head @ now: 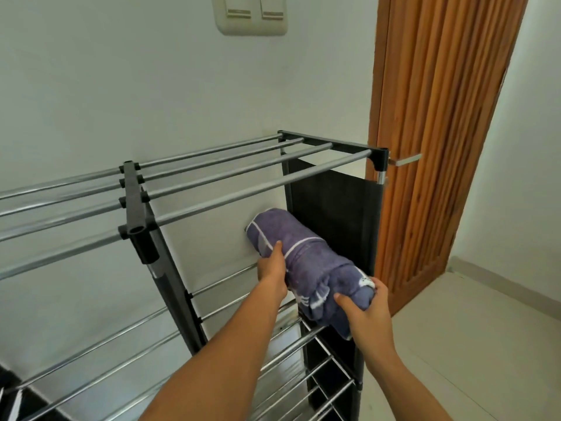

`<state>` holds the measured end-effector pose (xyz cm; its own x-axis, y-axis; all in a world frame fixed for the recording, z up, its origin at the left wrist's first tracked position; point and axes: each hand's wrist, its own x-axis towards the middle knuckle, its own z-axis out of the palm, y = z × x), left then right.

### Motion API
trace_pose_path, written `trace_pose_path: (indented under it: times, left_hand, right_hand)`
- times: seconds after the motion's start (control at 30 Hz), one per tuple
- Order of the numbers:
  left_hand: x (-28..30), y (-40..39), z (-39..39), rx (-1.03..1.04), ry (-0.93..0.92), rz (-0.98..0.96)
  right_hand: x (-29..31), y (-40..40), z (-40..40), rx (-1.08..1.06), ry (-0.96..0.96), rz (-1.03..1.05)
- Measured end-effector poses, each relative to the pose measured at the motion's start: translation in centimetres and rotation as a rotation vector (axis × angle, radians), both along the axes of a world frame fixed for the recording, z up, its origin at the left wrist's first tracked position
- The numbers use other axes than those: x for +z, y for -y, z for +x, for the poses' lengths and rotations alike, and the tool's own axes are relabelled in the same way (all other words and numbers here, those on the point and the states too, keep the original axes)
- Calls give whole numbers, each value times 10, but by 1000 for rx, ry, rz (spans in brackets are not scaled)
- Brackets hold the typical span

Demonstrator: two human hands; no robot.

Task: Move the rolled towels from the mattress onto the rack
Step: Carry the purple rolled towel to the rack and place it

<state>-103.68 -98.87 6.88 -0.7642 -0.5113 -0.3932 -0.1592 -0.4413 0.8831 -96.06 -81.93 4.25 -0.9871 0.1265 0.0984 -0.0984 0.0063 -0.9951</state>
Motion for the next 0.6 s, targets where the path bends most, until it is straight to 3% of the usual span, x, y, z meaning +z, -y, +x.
trace_pose_path:
  times: [0.17, 0.3, 0.37, 0.43, 0.53, 0.6]
  left_hand:
    - [4, -7, 2, 65, 150, -374]
    - [24, -25, 23, 53, 115, -777]
    - [29, -41, 40, 71, -85, -1034]
    - [31, -62, 59, 37, -417, -1173]
    - [23, -98, 85, -289, -737, -1173]
    - [11, -129, 96, -527, -749, -1132]
  right_hand:
    - [-7, 2, -1, -58, 32, 35]
    - [-4, -3, 5, -44, 44, 66]
    - [-7, -12, 8, -44, 79, 76]
    - [-11, -29, 16, -48, 139, 73]
    - [-25, -74, 38, -141, 248, 31]
    - [-38, -110, 61, -221, 334, 19]
